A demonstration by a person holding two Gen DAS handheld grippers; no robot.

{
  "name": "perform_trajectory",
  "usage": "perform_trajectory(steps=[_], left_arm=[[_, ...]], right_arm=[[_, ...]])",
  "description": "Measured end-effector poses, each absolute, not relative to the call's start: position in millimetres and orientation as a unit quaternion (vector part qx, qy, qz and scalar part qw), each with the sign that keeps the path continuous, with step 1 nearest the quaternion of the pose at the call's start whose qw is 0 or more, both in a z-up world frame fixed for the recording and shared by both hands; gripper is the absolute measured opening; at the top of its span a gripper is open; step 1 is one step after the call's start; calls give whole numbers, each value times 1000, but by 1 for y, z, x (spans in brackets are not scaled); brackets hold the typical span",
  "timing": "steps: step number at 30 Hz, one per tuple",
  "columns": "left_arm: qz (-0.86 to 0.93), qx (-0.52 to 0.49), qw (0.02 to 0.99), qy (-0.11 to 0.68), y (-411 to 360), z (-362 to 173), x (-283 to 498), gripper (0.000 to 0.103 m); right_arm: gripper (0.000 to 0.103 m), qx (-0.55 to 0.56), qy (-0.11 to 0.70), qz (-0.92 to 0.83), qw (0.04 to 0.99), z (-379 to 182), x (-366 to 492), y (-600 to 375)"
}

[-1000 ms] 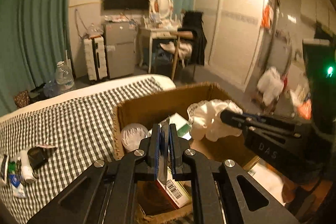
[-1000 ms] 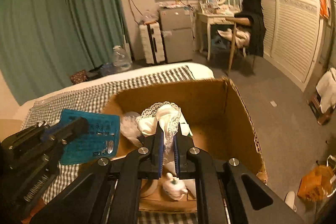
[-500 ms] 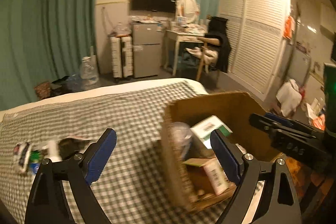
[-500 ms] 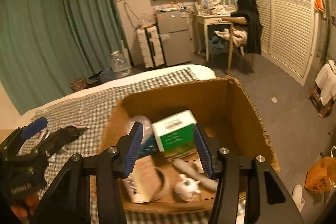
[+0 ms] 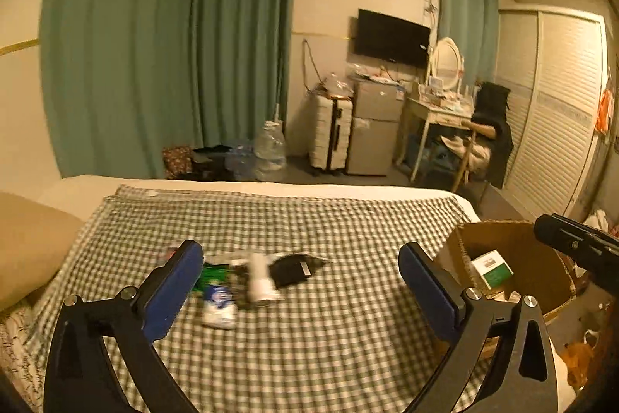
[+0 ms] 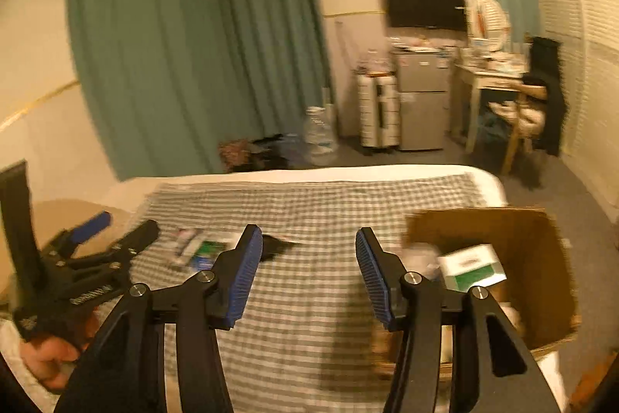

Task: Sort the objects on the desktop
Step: 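Move both tools back to the silver snack bag and white bottle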

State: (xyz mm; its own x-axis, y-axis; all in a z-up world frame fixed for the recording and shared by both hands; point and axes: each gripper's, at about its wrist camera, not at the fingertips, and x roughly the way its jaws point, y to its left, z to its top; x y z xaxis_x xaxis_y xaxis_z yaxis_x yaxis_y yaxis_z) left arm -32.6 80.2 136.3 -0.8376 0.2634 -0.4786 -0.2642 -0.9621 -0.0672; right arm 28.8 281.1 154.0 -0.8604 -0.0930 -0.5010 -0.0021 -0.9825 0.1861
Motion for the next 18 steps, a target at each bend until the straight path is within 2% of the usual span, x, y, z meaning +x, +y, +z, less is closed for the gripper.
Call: perform_trajectory(steps=[3,7,8,9,10,18], left_arm=[[964,-239,117,-1,45,136,-30,103],[969,-234,83,-11,-10,123,-33,103],[967,-239,80,-20,-25,116,-36,103],[967,-242,70,-26,-35,109,-39,103],[967,-245,59,-31,-44,103,-41,103],[956,-284,20,-69,-77,20,-61,103]], right_arm=[[60,260,-75,-962,40,151,24,250],[64,265,-66,-960,58,133,15,221],[67,268,-66,-959,60,128,12,216],[74,268,-66,-959,62,122,9,210],[76,266,-66,-960,63,116,7,204],[76,292,-60,-952,72,61,-36,176]])
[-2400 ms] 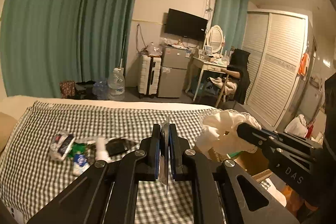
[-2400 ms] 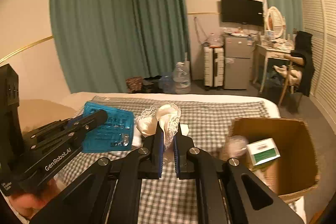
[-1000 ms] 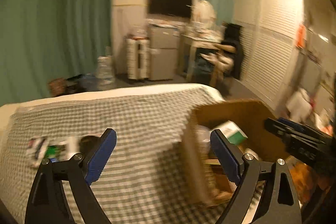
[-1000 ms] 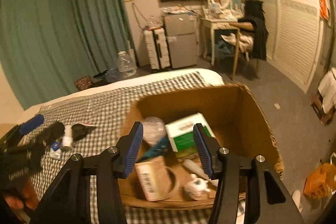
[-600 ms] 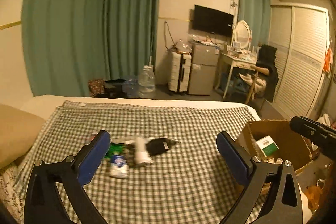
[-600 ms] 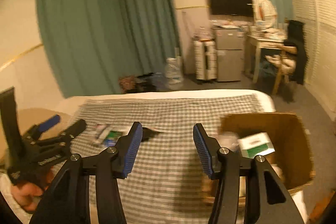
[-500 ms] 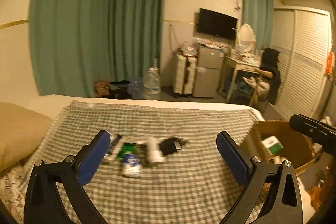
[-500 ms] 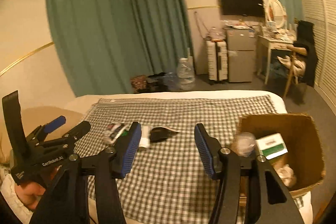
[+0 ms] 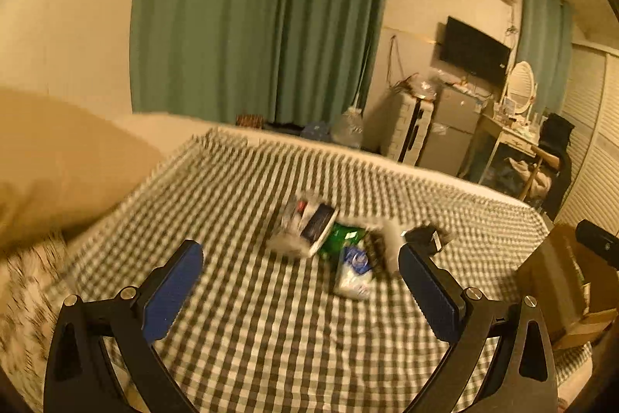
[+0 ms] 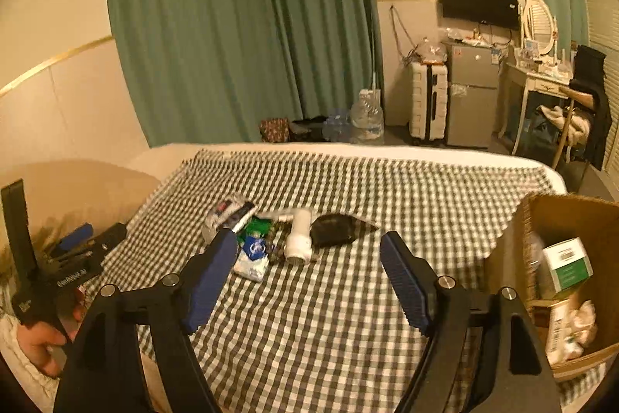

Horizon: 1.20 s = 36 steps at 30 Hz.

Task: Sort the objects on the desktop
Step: 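Move both tools back to the silver snack bag and white bottle, then grasp the silver snack bag with the left tool while the right tool grasps the white bottle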

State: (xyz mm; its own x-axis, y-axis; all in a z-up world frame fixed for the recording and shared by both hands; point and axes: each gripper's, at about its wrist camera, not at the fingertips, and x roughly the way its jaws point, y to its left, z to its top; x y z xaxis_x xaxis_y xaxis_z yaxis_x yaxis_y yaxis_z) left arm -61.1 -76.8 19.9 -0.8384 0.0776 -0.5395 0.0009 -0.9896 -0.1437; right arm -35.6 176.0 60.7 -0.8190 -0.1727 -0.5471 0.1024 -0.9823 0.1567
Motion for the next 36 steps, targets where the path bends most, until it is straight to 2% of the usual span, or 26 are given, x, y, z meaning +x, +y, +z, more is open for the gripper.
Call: perform_trajectory(steps=[5,10,21,25,29,31,32,33,34,36], left_arm=[[949,-297,42,-93,-81,-29,-83,103],[948,-304,31,-83,-81,-73,-112,103],[945,-307,52,-97,-86,-110,-208,103],[944,-308,70,-94,-80,-116,-231,103],[933,-330,92,-107,-77,-127,-253,103],[922,-348,111,-126,-80,-135,-263,93],[919,-355,112,-132,-82,-137,-266,75],[915,-362,112,-136,-83,-139,-268,59],[915,-363,109,-140,-85,-140,-269,56],[917,-356,105,-148,-90,-137,-267,36]], right_arm=[[76,320,-67,-942,76,24,-62,163],[76,345,-61,-934,75,-12,-100,149],[76,403,-42,-911,82,-77,-204,126],[76,408,-62,-908,72,-95,-228,131],[68,412,-73,-906,71,-112,-235,135],[65,408,-60,-908,70,-113,-233,133],[61,411,-50,-908,68,-114,-233,131],[53,415,-45,-906,71,-113,-233,130],[47,418,-47,-904,76,-113,-233,129],[43,430,-51,-898,82,-117,-231,127]])
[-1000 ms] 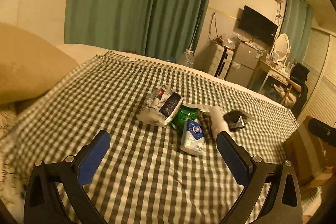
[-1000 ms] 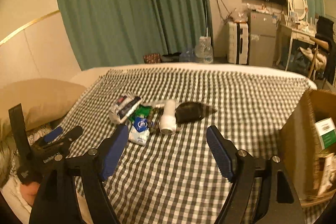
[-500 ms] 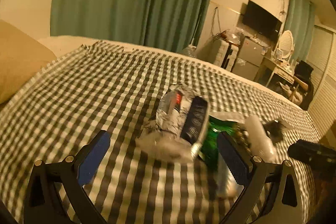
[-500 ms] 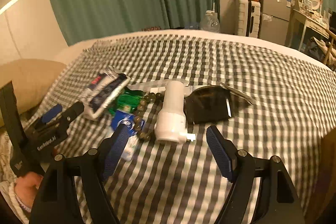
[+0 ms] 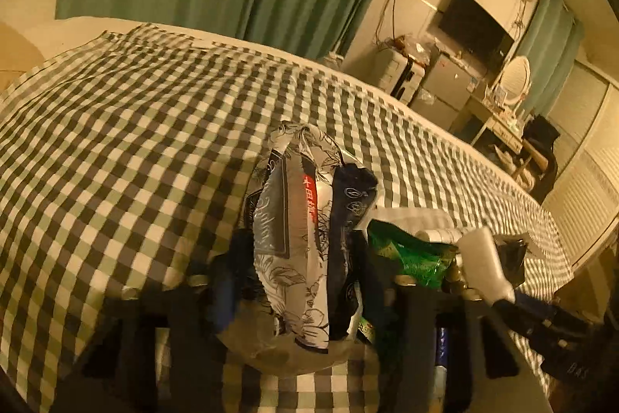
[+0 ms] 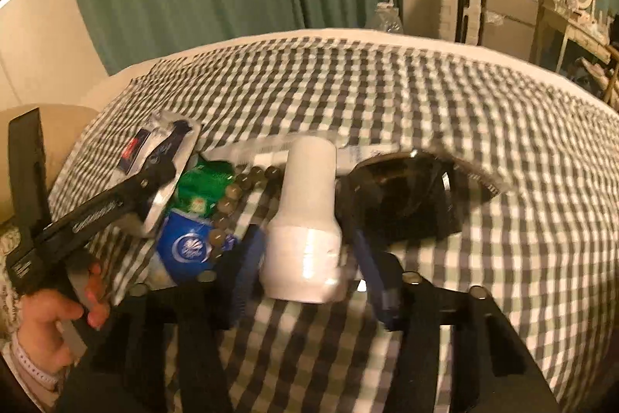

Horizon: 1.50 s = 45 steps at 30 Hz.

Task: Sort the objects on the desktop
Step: 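Grasp the silver snack bag with the left tool while the right tool grasps the white bottle, then carry the snack bag and white bottle over the cardboard box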

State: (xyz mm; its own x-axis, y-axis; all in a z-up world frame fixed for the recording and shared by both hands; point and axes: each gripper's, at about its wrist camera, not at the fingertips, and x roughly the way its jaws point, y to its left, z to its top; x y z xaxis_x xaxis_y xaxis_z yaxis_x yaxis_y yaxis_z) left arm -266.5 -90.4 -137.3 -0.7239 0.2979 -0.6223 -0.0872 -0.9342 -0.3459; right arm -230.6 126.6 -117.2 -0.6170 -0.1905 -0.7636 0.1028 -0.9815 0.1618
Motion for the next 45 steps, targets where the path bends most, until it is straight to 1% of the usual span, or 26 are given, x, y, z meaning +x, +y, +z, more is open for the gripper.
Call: perform_trajectory(steps=[1,2,3,7,12,17,21,24,26,30,35,39,43,45], left_arm=[[918,-354,102,-146,-92,-136,-265,32],[921,-350,97,-140,-93,-134,-262,26],[923,-348,95,-135,-94,-132,-260,24],[932,-331,89,-118,-101,-116,-235,23],[931,-333,87,-124,-101,-99,-212,23],[927,-350,77,-110,-92,-96,-176,23],[920,-366,68,-122,-90,-94,-145,23],[920,-362,66,-135,-91,-87,-124,23],[921,-359,68,-138,-91,-83,-113,23],[921,-359,68,-135,-89,-80,-100,23],[914,-375,58,-142,-96,-88,-94,23],[914,-372,56,-154,-101,-89,-92,23],[909,-379,56,-163,-97,-87,-86,23],[911,-379,65,-153,-89,-80,-82,23]], right_arm=[[43,435,-49,-896,80,-120,-230,125],[43,434,-45,-896,80,-120,-228,123],[43,433,-45,-896,80,-120,-226,123],[42,439,-67,-892,89,-116,-214,126],[42,445,-76,-888,87,-105,-193,129],[42,462,-68,-880,89,-103,-167,117],[42,462,-70,-879,95,-94,-148,111],[42,463,-55,-880,92,-89,-133,104],[42,478,-37,-874,84,-98,-125,100],[42,511,-30,-855,82,-127,-121,97],[45,517,-6,-853,74,-138,-130,86],[43,512,-23,-855,77,-138,-130,90],[43,493,-53,-864,89,-117,-123,100],[43,478,-76,-869,98,-103,-117,105]])
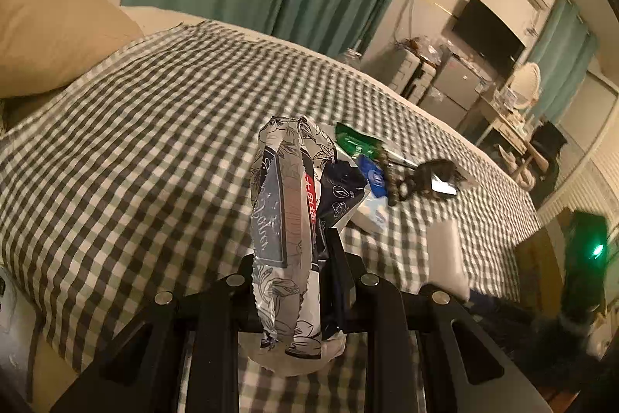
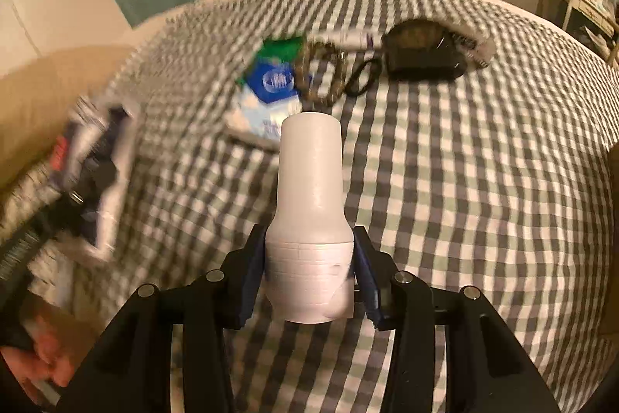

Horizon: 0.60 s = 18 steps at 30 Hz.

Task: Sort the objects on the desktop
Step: 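Carry the snack bag and white bottle over the cardboard box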

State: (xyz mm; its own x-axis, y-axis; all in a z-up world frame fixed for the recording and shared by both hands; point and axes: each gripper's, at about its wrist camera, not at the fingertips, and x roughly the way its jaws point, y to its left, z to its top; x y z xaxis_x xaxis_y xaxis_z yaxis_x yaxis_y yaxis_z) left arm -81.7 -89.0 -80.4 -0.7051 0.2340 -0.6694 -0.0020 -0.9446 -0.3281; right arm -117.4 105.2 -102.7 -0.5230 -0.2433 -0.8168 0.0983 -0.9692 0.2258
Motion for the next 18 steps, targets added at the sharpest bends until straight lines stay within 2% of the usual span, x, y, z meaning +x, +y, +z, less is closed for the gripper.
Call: perform_trajectory(steps=[8,18], left_arm=[[918,-347,131,-143,-35,-16,-61,23],[894,-327,280,-128,99,68,-50,23]], right_arm=[[43,401,-113,-903,101,-27,-75,138],[43,317,-79,-945,-6,59,-16,256]])
